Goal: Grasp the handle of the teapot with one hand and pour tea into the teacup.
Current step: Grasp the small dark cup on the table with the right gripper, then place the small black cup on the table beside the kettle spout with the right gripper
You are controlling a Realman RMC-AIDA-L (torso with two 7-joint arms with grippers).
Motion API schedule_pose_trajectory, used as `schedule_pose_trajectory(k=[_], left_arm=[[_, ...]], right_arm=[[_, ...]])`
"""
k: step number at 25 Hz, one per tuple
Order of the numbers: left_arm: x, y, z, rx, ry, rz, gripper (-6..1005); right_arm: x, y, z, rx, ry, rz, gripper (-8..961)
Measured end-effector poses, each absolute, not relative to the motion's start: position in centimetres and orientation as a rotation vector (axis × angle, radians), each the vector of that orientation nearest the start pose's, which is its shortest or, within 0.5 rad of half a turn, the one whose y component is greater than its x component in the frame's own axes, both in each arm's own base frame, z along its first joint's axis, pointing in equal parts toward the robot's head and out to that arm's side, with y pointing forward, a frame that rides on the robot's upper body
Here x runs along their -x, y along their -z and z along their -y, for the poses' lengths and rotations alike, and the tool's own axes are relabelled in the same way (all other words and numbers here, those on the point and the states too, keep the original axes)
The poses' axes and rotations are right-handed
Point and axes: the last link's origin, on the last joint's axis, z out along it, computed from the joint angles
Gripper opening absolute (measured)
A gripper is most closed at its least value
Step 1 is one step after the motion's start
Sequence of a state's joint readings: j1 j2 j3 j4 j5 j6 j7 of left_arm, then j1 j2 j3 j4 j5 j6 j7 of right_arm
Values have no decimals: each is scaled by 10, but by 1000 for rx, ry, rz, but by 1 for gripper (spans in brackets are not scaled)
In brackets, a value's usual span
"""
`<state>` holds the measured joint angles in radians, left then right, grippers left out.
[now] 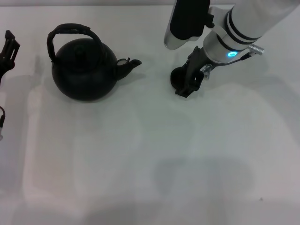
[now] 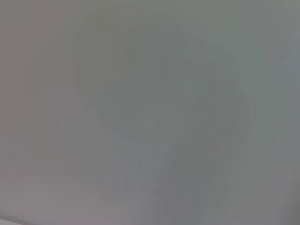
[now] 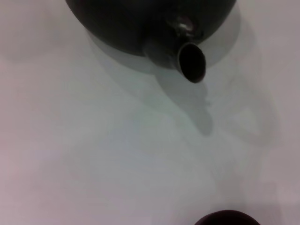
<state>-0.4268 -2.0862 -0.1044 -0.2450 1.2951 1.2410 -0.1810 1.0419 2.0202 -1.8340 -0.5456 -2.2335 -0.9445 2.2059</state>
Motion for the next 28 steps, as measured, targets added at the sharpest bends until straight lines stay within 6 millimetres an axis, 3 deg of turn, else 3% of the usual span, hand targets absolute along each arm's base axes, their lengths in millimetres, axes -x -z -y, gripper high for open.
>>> schedule_pose_trajectory(k=[11, 28], left_arm=[[346, 24, -304, 1356, 771, 804, 891], [345, 25, -305, 1362, 773, 803, 890]], right_arm=[[-145, 104, -393, 2887, 663, -213, 731], [-151, 117, -378, 2916, 673, -149, 732]])
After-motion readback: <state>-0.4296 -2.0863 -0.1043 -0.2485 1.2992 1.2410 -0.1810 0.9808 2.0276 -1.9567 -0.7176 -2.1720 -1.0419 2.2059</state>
